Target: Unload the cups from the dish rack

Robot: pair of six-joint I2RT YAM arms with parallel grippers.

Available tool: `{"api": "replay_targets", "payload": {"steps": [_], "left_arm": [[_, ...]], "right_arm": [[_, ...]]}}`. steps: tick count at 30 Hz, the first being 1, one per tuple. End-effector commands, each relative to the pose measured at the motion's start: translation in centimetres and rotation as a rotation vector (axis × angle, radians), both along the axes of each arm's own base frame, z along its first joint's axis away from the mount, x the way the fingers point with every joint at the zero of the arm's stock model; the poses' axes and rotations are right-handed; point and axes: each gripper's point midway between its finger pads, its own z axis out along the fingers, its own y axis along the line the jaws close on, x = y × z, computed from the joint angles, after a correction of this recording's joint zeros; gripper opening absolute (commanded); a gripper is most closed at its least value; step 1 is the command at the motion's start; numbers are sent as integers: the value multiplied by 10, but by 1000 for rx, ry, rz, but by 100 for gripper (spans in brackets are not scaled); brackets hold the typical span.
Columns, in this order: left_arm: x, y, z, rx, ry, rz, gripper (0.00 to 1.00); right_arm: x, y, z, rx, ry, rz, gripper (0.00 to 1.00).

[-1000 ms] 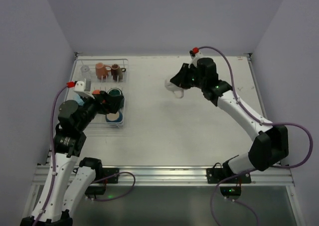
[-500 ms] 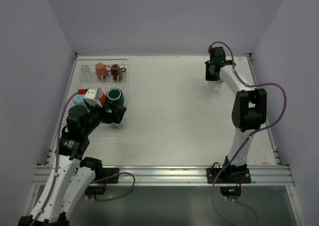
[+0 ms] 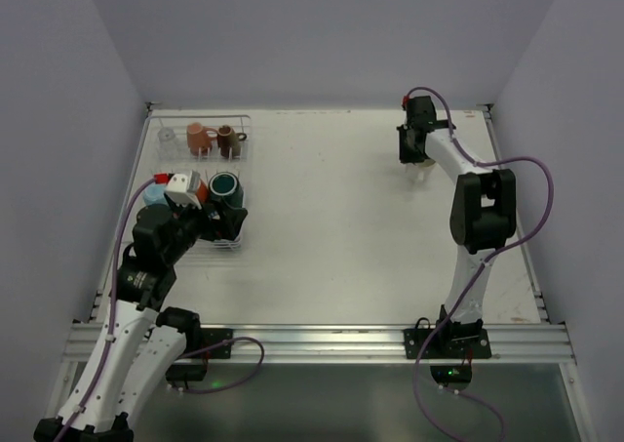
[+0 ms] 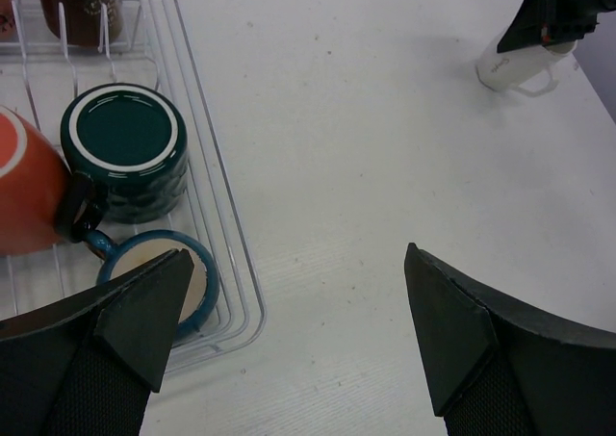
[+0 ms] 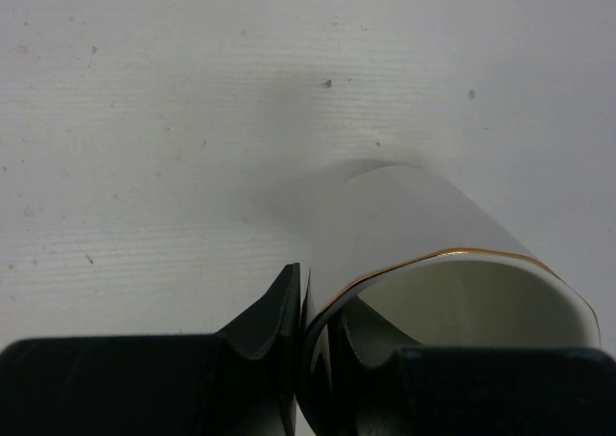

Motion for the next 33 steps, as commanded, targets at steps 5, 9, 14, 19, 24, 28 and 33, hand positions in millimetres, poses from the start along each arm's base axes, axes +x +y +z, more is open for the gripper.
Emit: {"api": "replay_targets", "payload": {"steps": [5, 9, 14, 19, 24, 28, 33], "left_arm": [[5, 2, -9, 22, 37, 17, 100], [8, 3, -13, 30, 56, 27, 100], [15, 7, -17, 44, 85, 58, 100], [31, 16, -10, 41, 119, 146, 100], [46, 32, 7, 35, 102, 276, 100], [55, 42, 20, 5, 86, 367, 100], [69, 71, 22, 30, 58, 555, 98]], "right_arm": [[-15, 0, 33, 37, -22, -7, 0], [-25, 2, 36, 50, 3, 2, 1], [-34, 4, 38, 64, 31, 7, 8], [-34, 2, 36, 72, 22, -11, 29], [-30, 2, 70, 89, -81, -22, 70], [-35, -1, 106, 96, -165, -35, 91], [-51, 16, 162, 234, -338, -23, 99]]}}
